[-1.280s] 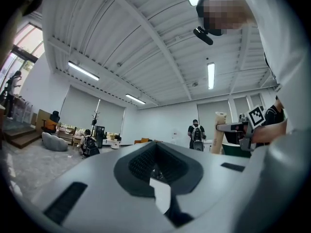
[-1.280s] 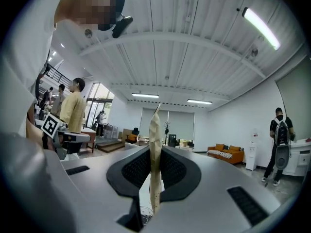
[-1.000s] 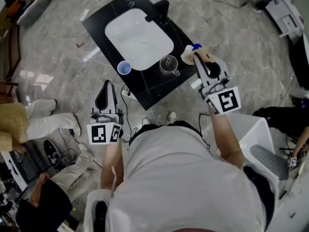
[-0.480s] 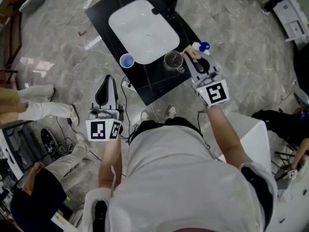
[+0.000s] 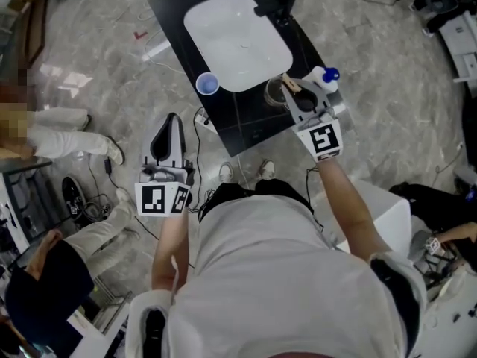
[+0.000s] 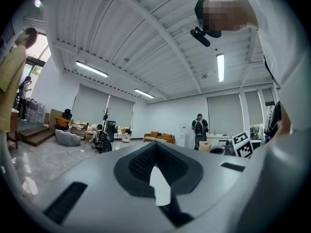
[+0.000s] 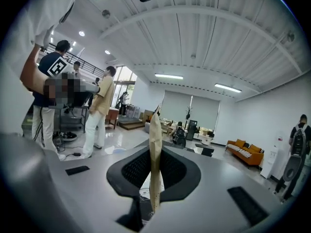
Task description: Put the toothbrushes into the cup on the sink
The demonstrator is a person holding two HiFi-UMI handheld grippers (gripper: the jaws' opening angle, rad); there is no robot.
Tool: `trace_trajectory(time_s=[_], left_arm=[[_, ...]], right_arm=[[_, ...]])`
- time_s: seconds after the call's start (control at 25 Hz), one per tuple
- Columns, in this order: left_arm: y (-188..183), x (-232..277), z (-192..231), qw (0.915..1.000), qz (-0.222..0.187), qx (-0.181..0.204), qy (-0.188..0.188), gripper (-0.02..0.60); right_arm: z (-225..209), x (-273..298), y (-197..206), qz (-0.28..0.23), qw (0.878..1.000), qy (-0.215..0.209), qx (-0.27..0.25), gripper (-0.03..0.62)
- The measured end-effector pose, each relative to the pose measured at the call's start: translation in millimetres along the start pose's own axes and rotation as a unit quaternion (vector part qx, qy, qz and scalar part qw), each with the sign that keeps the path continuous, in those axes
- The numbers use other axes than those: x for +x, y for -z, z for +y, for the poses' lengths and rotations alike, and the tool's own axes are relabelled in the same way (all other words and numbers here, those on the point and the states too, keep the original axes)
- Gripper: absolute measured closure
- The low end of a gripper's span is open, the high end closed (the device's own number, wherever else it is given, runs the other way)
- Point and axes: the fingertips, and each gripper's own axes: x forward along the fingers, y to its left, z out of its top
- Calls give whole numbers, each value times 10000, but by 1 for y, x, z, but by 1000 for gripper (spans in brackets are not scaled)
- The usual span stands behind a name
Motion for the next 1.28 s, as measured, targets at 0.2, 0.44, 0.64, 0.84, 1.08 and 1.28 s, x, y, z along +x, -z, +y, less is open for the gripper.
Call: trace_trajectory(time_s=[0.2, 0.44, 0.64, 0.84, 1.08, 1.28], left_arm=[[0, -12, 4, 9998, 64, 68, -185, 578], [-4, -21, 7, 9993, 119, 140, -318, 578], [-3, -24, 4, 9992, 144, 157, -326, 578], [-5, -25, 3, 9992, 142, 137, -335, 578], [-7, -23, -2, 9995, 109, 153, -260, 578], [-9, -22, -7, 9997, 54, 142, -193, 578]], right_arm=[[13, 14, 21, 241, 9986, -147, -455, 537], [22, 28, 35, 333, 9969, -301, -651, 538], [24, 30, 50, 419, 9966, -268, -652, 537], [23, 29, 56, 490, 9972, -196, -532, 533], [23, 24, 55, 467, 9978, -159, -436, 434], [24, 11, 45, 327, 9989, -107, -321, 418]])
